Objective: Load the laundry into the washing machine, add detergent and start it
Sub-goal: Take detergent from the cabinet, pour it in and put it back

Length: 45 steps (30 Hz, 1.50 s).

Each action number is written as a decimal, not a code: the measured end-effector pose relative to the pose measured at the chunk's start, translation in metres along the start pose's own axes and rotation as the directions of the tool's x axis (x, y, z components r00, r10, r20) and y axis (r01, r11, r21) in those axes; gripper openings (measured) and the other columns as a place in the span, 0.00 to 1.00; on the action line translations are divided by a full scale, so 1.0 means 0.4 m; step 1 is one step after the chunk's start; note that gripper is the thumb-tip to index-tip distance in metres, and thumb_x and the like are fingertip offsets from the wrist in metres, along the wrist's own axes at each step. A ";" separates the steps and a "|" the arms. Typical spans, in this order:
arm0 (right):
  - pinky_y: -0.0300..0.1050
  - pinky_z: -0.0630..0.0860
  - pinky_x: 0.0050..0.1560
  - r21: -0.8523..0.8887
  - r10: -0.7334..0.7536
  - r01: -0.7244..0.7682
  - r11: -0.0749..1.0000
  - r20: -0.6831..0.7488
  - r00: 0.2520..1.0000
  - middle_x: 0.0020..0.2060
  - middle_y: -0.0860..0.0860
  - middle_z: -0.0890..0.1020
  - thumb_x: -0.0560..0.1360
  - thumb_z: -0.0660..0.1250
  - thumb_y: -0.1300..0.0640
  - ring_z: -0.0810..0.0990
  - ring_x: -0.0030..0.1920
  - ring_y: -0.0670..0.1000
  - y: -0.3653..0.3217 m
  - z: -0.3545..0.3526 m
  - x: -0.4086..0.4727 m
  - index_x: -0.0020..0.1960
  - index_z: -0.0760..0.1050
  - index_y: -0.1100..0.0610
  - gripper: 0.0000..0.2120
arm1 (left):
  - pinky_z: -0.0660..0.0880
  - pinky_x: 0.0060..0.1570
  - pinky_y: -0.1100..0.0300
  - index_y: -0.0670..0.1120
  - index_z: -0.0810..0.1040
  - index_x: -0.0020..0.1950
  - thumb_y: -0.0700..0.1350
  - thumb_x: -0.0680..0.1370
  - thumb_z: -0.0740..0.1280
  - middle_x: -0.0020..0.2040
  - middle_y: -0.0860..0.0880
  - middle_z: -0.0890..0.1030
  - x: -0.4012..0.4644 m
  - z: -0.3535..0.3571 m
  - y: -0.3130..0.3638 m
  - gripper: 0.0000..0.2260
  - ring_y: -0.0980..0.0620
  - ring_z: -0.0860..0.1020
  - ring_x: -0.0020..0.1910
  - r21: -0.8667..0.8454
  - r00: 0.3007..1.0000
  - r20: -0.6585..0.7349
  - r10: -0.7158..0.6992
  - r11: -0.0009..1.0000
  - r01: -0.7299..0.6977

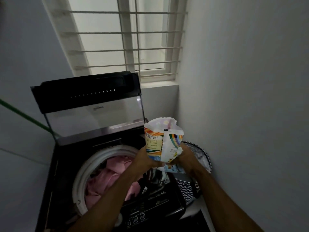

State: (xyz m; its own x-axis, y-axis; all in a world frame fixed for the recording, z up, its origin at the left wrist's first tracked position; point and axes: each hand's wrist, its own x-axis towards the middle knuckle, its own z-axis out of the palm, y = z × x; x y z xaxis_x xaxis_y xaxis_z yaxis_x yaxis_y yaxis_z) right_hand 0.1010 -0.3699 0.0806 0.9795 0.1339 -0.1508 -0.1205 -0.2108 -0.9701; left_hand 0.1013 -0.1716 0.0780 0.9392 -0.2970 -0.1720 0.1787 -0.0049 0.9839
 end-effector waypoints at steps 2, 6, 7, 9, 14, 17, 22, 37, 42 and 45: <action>0.48 0.83 0.42 0.030 0.001 0.001 1.000 -0.068 0.998 0.45 0.49 0.86 0.64 0.75 0.74 0.85 0.46 0.51 0.033 -0.013 -0.023 0.51 0.81 0.57 0.20 | 0.80 0.54 0.50 0.43 0.77 0.63 0.31 0.64 0.79 0.57 0.45 0.84 0.003 0.019 0.003 0.29 0.46 0.83 0.56 -0.045 0.999 0.054 0.005 0.999 -0.002; 0.51 0.83 0.46 0.032 -0.004 0.007 0.999 -0.116 0.993 0.48 0.50 0.86 0.65 0.75 0.72 0.85 0.49 0.52 0.071 -0.012 -0.050 0.52 0.82 0.53 0.20 | 0.80 0.52 0.53 0.43 0.78 0.63 0.35 0.68 0.78 0.57 0.46 0.84 0.013 0.053 -0.004 0.24 0.46 0.83 0.56 -0.081 0.998 0.049 0.032 0.996 -0.028; 0.47 0.83 0.44 0.042 0.005 0.000 0.999 -0.133 0.991 0.46 0.48 0.86 0.66 0.74 0.72 0.85 0.48 0.50 0.077 -0.009 -0.054 0.51 0.81 0.53 0.20 | 0.80 0.51 0.55 0.43 0.79 0.61 0.36 0.67 0.78 0.56 0.46 0.84 0.016 0.059 -0.009 0.23 0.47 0.83 0.55 -0.080 0.999 0.024 0.033 0.996 -0.031; 0.40 0.80 0.41 0.069 0.027 -0.016 0.997 -0.150 0.988 0.43 0.43 0.86 0.66 0.73 0.75 0.84 0.45 0.46 0.080 0.001 -0.059 0.49 0.81 0.52 0.21 | 0.80 0.50 0.54 0.44 0.80 0.59 0.39 0.65 0.78 0.55 0.46 0.85 0.024 0.062 -0.022 0.23 0.46 0.83 0.55 -0.074 0.999 -0.028 0.022 0.997 -0.024; 0.32 0.77 0.38 0.062 0.037 -0.030 0.998 -0.117 0.992 0.38 0.38 0.85 0.67 0.70 0.78 0.82 0.39 0.36 0.099 0.018 -0.047 0.49 0.78 0.54 0.21 | 0.80 0.54 0.48 0.39 0.79 0.60 0.34 0.66 0.79 0.55 0.42 0.84 0.030 0.049 -0.046 0.24 0.42 0.82 0.56 -0.032 0.997 -0.071 0.024 0.999 -0.027; 0.34 0.78 0.43 -0.015 0.019 -0.021 1.000 -0.097 0.995 0.44 0.44 0.85 0.66 0.73 0.76 0.83 0.44 0.40 0.100 0.016 -0.032 0.50 0.77 0.54 0.22 | 0.80 0.53 0.51 0.41 0.80 0.58 0.36 0.64 0.80 0.54 0.45 0.85 0.040 0.042 -0.023 0.23 0.48 0.83 0.53 0.007 0.994 -0.100 0.045 0.999 -0.045; 0.36 0.78 0.43 -0.077 0.022 -0.028 0.997 -0.082 0.996 0.48 0.52 0.83 0.64 0.75 0.74 0.82 0.45 0.44 0.115 0.013 -0.031 0.53 0.77 0.62 0.20 | 0.81 0.46 0.59 0.40 0.79 0.58 0.39 0.64 0.82 0.51 0.47 0.85 0.045 0.030 0.012 0.25 0.48 0.84 0.51 0.141 0.992 -0.099 0.082 0.988 -0.068; 0.32 0.78 0.42 -0.061 0.051 -0.061 0.996 -0.156 0.986 0.52 0.56 0.82 0.63 0.75 0.76 0.80 0.49 0.50 0.144 0.020 -0.030 0.58 0.77 0.68 0.24 | 0.73 0.53 0.66 0.54 0.77 0.66 0.51 0.77 0.71 0.60 0.53 0.81 0.090 0.069 0.220 0.17 0.55 0.79 0.57 0.696 0.936 0.221 0.272 0.629 -0.347; 0.40 0.80 0.47 -0.069 0.026 -0.037 0.997 -0.145 0.989 0.53 0.59 0.83 0.64 0.75 0.73 0.81 0.50 0.53 0.143 0.019 -0.032 0.56 0.78 0.66 0.21 | 0.70 0.47 0.64 0.48 0.78 0.66 0.44 0.72 0.76 0.55 0.49 0.83 0.146 0.095 0.243 0.23 0.57 0.77 0.47 0.811 0.907 0.304 0.293 0.419 -0.408; 0.41 0.81 0.45 -0.071 0.032 -0.041 0.997 -0.134 0.991 0.52 0.61 0.83 0.64 0.75 0.74 0.81 0.46 0.50 0.150 0.017 -0.030 0.55 0.79 0.64 0.20 | 0.76 0.48 0.60 0.48 0.80 0.63 0.46 0.71 0.77 0.49 0.49 0.84 0.162 0.098 0.246 0.21 0.53 0.80 0.44 0.834 0.894 0.301 0.331 0.364 -0.415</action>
State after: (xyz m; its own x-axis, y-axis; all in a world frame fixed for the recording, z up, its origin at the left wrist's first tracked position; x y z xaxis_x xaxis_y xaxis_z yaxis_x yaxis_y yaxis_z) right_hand 0.0807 -0.3775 0.0230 0.9880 -0.0033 -0.1546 -0.1491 -0.2844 -0.9470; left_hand 0.1682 -0.2287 0.1655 0.8111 -0.5544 0.1866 -0.5692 -0.6746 0.4700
